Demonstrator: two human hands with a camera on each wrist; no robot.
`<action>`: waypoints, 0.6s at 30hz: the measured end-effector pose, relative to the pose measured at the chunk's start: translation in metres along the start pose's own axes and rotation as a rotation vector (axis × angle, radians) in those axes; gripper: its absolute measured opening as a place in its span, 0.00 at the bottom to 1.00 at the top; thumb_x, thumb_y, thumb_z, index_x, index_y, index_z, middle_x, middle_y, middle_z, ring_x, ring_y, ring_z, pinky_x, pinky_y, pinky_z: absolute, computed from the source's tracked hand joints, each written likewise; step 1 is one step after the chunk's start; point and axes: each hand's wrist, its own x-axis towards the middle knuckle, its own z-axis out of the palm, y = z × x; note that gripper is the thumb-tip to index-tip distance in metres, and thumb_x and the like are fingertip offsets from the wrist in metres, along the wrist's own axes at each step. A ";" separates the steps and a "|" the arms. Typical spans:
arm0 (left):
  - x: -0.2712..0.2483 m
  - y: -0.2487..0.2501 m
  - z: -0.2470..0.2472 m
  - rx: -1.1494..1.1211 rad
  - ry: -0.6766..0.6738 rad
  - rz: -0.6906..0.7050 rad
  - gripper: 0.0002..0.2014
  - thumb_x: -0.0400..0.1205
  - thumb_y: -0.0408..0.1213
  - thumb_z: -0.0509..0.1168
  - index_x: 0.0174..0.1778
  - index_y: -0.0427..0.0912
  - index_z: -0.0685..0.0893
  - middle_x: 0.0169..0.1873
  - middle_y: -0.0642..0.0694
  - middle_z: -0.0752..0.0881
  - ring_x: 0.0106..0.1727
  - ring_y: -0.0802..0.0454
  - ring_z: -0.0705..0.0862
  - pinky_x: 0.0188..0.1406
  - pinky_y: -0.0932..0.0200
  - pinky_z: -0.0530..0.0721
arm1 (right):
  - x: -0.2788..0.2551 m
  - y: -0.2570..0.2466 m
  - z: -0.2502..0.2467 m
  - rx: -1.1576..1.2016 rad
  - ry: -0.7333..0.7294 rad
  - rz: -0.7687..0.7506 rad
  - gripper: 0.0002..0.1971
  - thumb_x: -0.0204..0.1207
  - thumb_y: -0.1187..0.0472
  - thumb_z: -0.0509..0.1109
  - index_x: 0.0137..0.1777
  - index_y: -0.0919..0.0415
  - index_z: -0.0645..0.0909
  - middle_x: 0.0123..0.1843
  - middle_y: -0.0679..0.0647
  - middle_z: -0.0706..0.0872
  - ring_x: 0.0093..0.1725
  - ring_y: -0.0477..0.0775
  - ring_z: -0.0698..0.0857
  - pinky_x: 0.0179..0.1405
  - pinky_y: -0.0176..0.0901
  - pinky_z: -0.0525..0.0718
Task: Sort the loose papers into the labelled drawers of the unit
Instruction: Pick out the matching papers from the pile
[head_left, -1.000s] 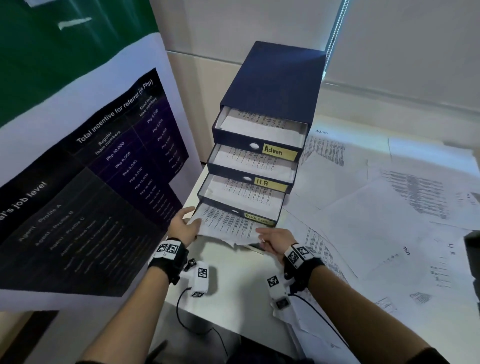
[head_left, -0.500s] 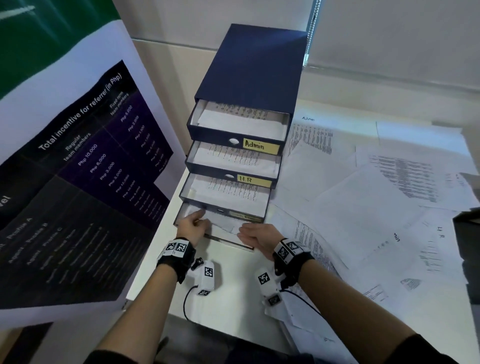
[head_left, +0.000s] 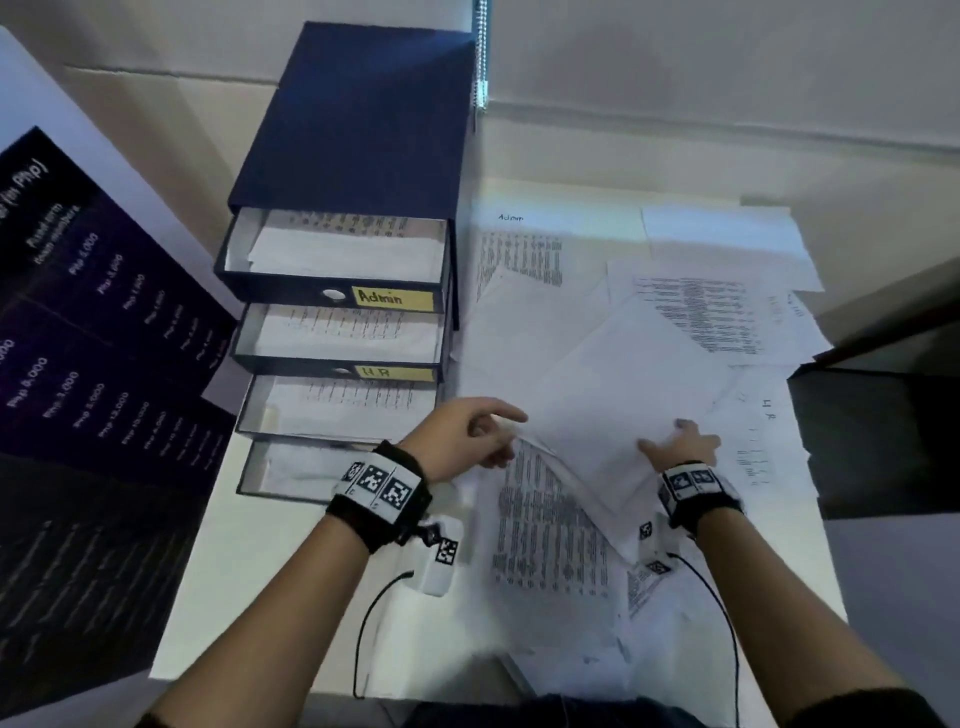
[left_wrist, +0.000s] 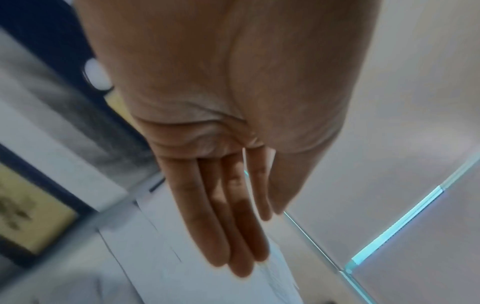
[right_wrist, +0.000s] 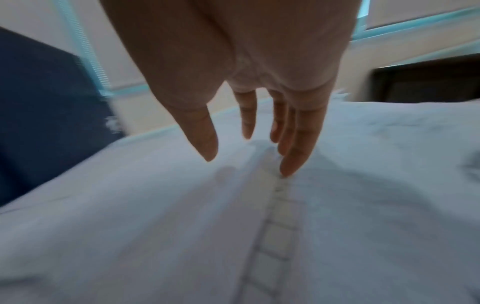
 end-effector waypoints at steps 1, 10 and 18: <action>0.021 0.000 0.011 0.027 0.019 -0.016 0.17 0.85 0.35 0.67 0.71 0.46 0.81 0.51 0.42 0.91 0.48 0.50 0.90 0.55 0.53 0.89 | 0.005 0.009 -0.004 0.016 -0.012 0.064 0.41 0.69 0.42 0.78 0.77 0.60 0.69 0.75 0.65 0.67 0.67 0.72 0.76 0.63 0.58 0.79; 0.143 -0.034 0.066 0.096 0.255 -0.371 0.36 0.77 0.48 0.73 0.80 0.42 0.69 0.67 0.39 0.81 0.64 0.40 0.84 0.68 0.49 0.81 | -0.009 -0.005 0.004 0.384 -0.021 -0.148 0.37 0.74 0.58 0.78 0.81 0.62 0.66 0.78 0.63 0.73 0.76 0.62 0.73 0.73 0.48 0.71; 0.164 -0.021 0.070 -0.236 0.235 -0.322 0.23 0.69 0.54 0.79 0.48 0.41 0.81 0.45 0.41 0.87 0.49 0.35 0.88 0.50 0.53 0.90 | -0.024 -0.050 -0.044 0.350 0.523 -0.877 0.29 0.71 0.82 0.63 0.69 0.60 0.83 0.61 0.54 0.89 0.57 0.57 0.82 0.63 0.37 0.78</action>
